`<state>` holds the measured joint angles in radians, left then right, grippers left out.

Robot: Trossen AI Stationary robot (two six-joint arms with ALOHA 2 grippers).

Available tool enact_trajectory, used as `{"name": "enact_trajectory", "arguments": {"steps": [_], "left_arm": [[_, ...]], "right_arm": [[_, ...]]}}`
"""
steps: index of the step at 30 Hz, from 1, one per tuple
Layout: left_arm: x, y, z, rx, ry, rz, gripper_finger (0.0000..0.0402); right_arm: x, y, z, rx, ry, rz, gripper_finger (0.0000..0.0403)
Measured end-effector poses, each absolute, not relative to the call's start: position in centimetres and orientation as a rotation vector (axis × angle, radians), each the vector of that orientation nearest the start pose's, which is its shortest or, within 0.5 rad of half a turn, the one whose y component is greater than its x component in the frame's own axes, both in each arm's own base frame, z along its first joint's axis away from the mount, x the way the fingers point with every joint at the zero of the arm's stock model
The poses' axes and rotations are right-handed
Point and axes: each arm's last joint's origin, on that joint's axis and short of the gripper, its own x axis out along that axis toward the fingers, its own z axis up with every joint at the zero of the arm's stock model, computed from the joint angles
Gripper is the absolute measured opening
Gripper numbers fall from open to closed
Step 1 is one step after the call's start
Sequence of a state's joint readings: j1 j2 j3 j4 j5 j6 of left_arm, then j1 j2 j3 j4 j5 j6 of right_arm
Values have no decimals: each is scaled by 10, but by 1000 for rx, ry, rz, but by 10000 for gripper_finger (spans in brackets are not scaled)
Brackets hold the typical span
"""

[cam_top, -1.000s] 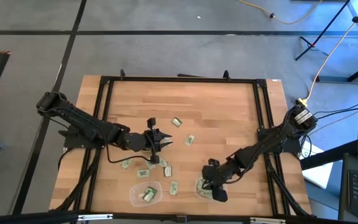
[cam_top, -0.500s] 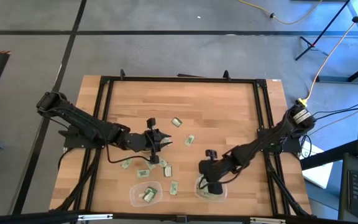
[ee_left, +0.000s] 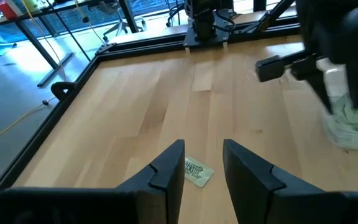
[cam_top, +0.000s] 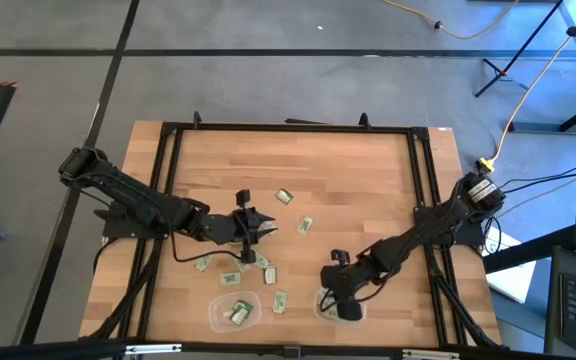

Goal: Pick and place items into bin
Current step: Adjust the white stevia packet, then put the white stevia packet into the right transparent bin

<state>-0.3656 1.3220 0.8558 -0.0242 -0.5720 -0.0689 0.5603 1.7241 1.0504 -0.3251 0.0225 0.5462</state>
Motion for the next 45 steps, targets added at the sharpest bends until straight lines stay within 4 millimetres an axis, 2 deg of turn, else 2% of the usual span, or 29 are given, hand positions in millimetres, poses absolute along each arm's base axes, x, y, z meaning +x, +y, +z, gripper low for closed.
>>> {"name": "enact_trajectory", "arguments": {"steps": [10,18,23,32,39,45], "left_arm": [[269,-86,259,156,434,217,104],[269,-86,259,156,434,216,104],[269,-86,259,154,436,208,104],[267,-86,255,146,478,198,104],[262,-86,260,104,489,122,104],[237,-79,268,-31,584,112,104]], "right_arm": [[283,197,179,205,1038,263,128],[286,207,186,203,934,344,128],[286,208,185,272,970,356,128],[284,213,171,369,1104,423,128],[280,205,190,286,1007,360,128],[268,188,209,185,1017,287,128]]}}
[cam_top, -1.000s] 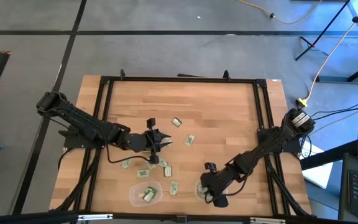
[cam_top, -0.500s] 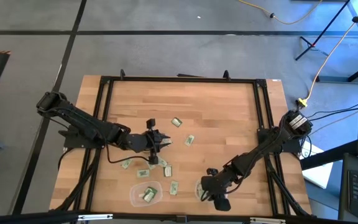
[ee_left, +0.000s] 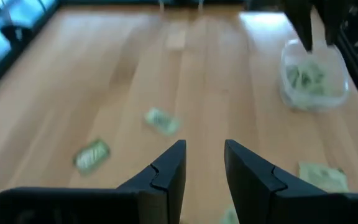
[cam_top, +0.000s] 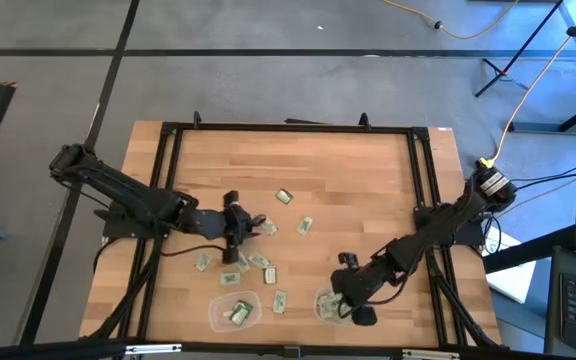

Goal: Pick and place items into bin
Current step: Put the white stevia packet into the right transparent bin

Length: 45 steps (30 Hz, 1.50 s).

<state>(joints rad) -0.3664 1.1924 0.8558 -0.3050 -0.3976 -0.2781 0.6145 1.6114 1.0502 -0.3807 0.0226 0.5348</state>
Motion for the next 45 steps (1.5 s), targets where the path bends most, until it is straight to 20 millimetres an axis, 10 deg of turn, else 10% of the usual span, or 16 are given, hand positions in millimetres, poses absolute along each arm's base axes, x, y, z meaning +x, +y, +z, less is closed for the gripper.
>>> {"name": "enact_trajectory", "arguments": {"steps": [17,30,45], "left_arm": [[200,-90,264,-176,817,13,104],[190,-103,261,-222,896,-74,104],[188,-106,260,-258,916,-84,104]], "right_arm": [[273,104,217,-89,666,146,128],[312,43,156,-53,733,-65,114],[320,19,110,-26,884,-151,84]]}}
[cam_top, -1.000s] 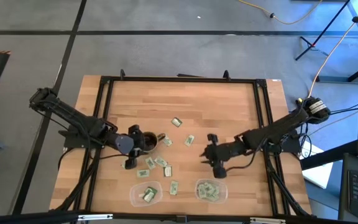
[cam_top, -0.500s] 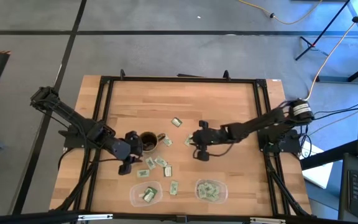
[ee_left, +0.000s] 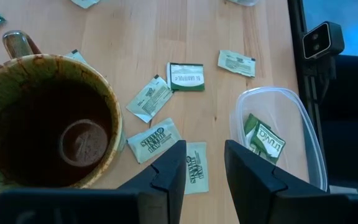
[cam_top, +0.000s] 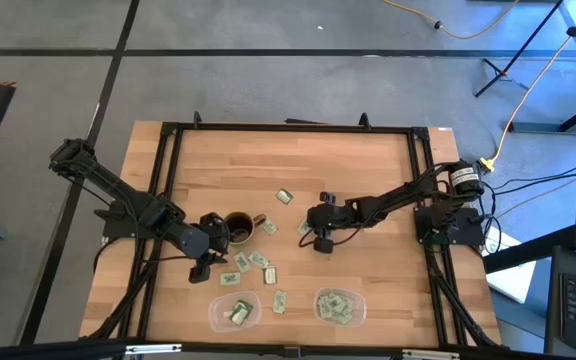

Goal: Pick and place items into bin
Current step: Put the white stevia packet into the right transparent bin

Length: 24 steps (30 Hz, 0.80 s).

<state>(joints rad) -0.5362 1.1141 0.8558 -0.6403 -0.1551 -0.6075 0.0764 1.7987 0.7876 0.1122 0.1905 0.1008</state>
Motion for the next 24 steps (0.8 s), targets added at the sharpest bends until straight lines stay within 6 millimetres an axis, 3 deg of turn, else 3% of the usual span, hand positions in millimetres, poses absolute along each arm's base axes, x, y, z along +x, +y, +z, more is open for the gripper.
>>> {"name": "enact_trajectory", "arguments": {"steps": [7,15,24], "left_arm": [[188,-106,260,-258,916,-84,104],[188,-106,260,-268,917,-79,104],[180,-101,254,-255,1020,-12,93]], "right_arm": [[321,17,104,-3,911,-171,74],[320,17,103,-2,923,-173,19],[313,24,118,3,912,-136,5]]}}
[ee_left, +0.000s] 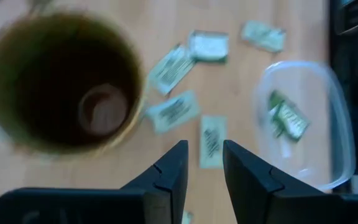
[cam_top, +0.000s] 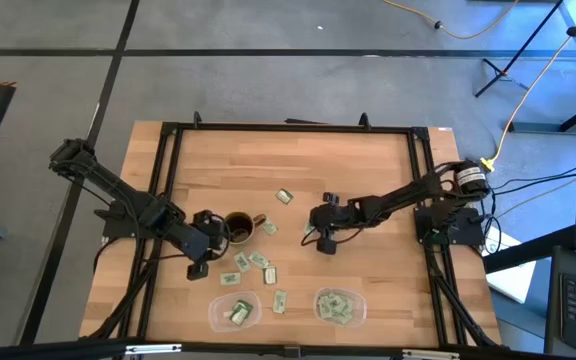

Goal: Pick and place items into bin
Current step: Put the white stevia packet into the right transparent bin

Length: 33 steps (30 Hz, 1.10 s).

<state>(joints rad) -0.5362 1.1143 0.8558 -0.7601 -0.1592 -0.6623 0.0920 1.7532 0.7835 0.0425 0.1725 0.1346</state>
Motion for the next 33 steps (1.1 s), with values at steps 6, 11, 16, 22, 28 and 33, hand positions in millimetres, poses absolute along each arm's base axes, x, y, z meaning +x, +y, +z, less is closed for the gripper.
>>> {"name": "enact_trajectory", "arguments": {"steps": [6,11,16,22,28,33], "left_arm": [[172,-97,249,-357,1106,121,76],[174,-98,241,-377,1123,146,70],[174,-101,215,-469,1247,222,75],[174,-103,194,-559,1355,352,85],[177,-104,186,-581,1366,434,86],[181,-107,176,-581,1401,477,86]], "right_arm": [[301,51,159,70,820,-18,3],[286,85,188,151,752,188,4],[269,120,199,188,743,305,4],[253,150,197,256,799,362,4],[240,168,192,343,881,355,2],[233,173,187,380,935,303,2]]}}
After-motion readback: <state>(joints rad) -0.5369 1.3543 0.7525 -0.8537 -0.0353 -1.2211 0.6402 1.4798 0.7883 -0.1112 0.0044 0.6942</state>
